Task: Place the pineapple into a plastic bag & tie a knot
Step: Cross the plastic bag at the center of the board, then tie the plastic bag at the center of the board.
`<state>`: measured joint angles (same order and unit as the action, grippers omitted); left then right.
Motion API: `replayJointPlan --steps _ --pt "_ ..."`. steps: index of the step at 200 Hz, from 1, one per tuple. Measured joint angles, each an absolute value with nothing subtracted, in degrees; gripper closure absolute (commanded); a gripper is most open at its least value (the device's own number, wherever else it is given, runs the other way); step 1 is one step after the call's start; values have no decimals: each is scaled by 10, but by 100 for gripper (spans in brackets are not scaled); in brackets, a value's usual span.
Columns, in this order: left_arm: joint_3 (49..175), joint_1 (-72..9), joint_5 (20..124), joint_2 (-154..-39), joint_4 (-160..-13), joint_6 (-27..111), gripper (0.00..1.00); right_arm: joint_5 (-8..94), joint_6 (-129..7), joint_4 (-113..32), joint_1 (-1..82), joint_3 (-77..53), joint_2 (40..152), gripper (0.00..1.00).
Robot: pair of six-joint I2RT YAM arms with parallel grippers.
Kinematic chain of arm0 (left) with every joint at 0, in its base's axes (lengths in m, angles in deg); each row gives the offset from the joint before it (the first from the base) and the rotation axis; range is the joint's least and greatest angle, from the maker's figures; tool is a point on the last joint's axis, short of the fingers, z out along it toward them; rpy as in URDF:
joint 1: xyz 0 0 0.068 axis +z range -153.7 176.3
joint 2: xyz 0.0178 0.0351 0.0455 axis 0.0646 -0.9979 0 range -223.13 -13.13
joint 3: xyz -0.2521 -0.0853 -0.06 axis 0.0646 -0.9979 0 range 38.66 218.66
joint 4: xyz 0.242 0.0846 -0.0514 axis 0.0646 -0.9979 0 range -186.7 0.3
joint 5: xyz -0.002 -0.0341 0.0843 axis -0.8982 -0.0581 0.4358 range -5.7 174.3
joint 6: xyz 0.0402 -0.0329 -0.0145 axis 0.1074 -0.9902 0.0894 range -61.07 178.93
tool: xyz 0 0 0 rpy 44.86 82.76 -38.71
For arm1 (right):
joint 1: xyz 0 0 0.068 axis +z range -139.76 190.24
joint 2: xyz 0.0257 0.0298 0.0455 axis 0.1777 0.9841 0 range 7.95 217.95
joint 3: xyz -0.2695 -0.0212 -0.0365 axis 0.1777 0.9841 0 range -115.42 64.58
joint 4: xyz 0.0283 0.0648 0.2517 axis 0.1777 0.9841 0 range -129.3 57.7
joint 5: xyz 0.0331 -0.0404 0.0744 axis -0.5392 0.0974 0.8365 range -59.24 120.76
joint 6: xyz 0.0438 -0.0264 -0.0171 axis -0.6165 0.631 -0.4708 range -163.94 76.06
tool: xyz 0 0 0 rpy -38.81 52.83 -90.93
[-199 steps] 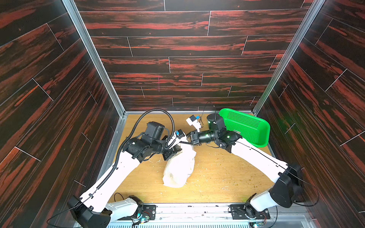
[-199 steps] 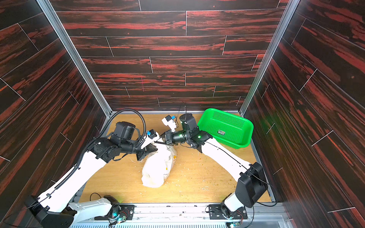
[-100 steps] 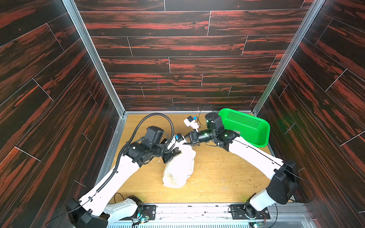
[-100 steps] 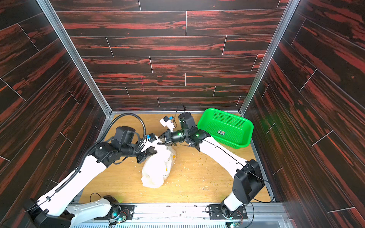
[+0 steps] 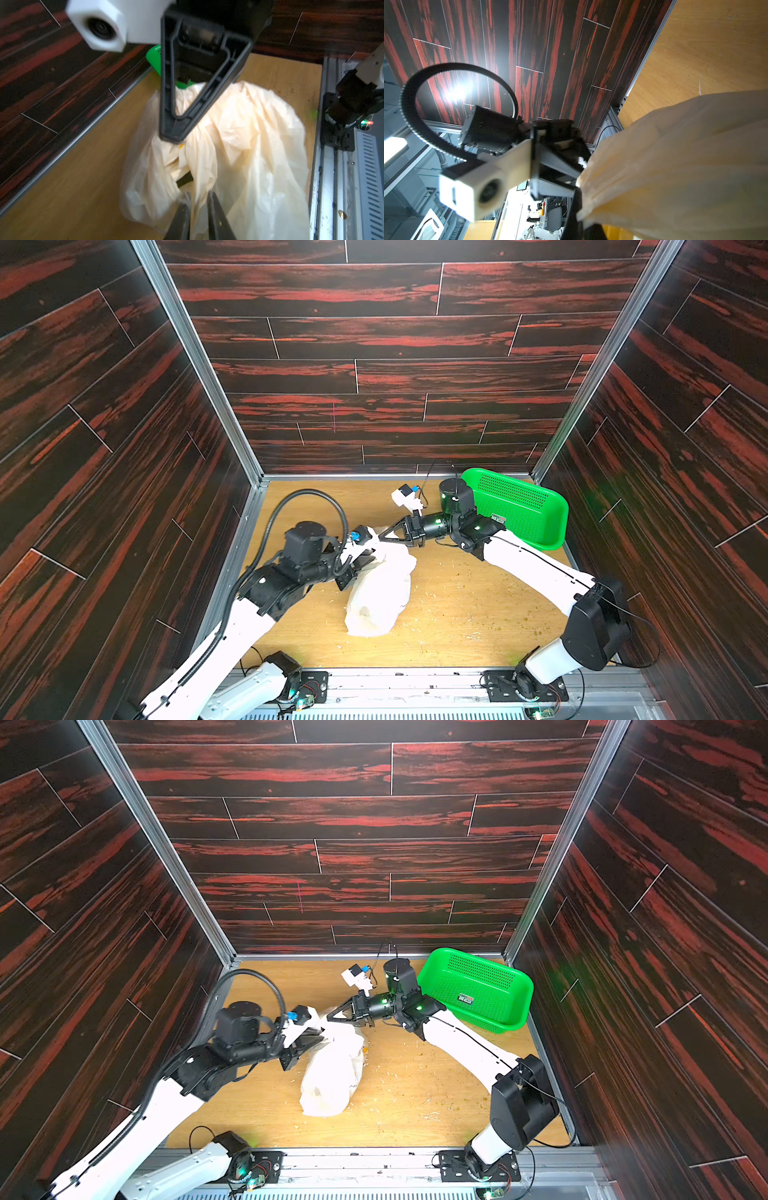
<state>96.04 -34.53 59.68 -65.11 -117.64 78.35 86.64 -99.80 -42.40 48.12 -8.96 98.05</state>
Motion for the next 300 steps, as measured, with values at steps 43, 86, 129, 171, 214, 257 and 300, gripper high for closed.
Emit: replayJointPlan --steps 43,86,129,171,214,257,300 --pt "1002 -346 580 -642 -1169 704 95 862 -961 -381 481 -100 980 100" --pt "1047 -346 556 -698 -1199 591 100 859 -954 -371 481 -104 979 100" --pt "1017 -346 541 -697 -1205 498 100 863 -956 -377 481 -104 979 100" --pt "1015 -346 550 -711 -1205 466 100 866 -958 -377 482 -104 979 100" --pt "1015 -340 602 -712 -1197 434 99 866 -958 -377 482 -104 979 100" --pt "1015 -334 634 -714 -1197 413 86 865 -958 -378 482 -104 979 100" --pt "1013 -333 627 -721 -1197 413 71 865 -958 -379 485 -104 978 100"
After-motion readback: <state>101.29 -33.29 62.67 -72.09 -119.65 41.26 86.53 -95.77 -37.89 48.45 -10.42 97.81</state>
